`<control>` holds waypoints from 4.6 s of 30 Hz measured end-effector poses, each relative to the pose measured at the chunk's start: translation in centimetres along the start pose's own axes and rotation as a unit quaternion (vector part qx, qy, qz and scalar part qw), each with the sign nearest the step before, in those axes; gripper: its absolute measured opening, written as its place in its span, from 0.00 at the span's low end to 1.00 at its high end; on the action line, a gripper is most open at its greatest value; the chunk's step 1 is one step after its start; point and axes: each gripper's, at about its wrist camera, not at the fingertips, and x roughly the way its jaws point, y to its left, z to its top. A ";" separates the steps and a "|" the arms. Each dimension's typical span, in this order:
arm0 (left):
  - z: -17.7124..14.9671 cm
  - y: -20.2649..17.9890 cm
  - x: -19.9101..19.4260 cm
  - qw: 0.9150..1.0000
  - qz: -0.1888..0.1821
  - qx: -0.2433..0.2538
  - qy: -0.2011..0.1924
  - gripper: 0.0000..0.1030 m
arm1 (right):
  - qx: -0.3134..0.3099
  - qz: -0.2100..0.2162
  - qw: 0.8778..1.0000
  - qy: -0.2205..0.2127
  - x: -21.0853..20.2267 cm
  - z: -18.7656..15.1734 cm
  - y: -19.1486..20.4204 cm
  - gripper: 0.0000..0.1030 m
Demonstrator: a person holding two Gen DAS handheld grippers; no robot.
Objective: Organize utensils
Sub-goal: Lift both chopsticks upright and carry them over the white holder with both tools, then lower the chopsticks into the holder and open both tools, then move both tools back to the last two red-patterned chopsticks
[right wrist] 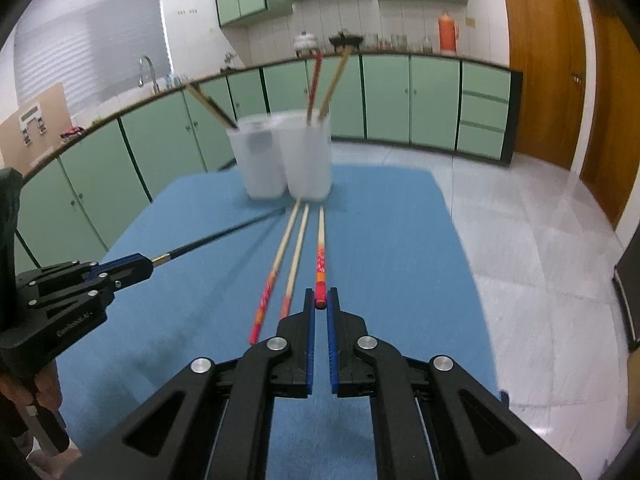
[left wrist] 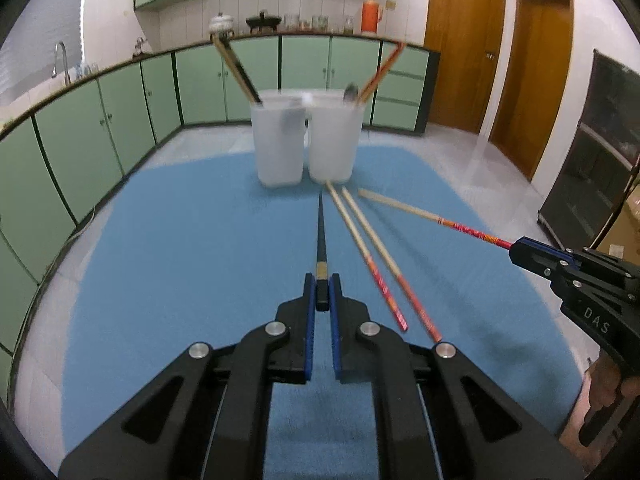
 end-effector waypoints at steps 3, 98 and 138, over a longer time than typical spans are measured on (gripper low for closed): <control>1.3 0.3 -1.8 1.000 -0.003 0.000 -0.026 0.06 | -0.001 0.004 1.000 -0.020 -1.2 1.2 0.0 0.05; 20.8 6.8 4.0 0.977 0.012 -0.046 -0.208 0.61 | 0.002 0.038 0.985 -0.166 3.8 21.4 -1.4 0.60; -2.9 5.6 2.4 0.998 0.052 -0.031 -0.014 0.85 | 0.039 -0.006 0.999 0.013 3.9 -2.3 0.2 0.75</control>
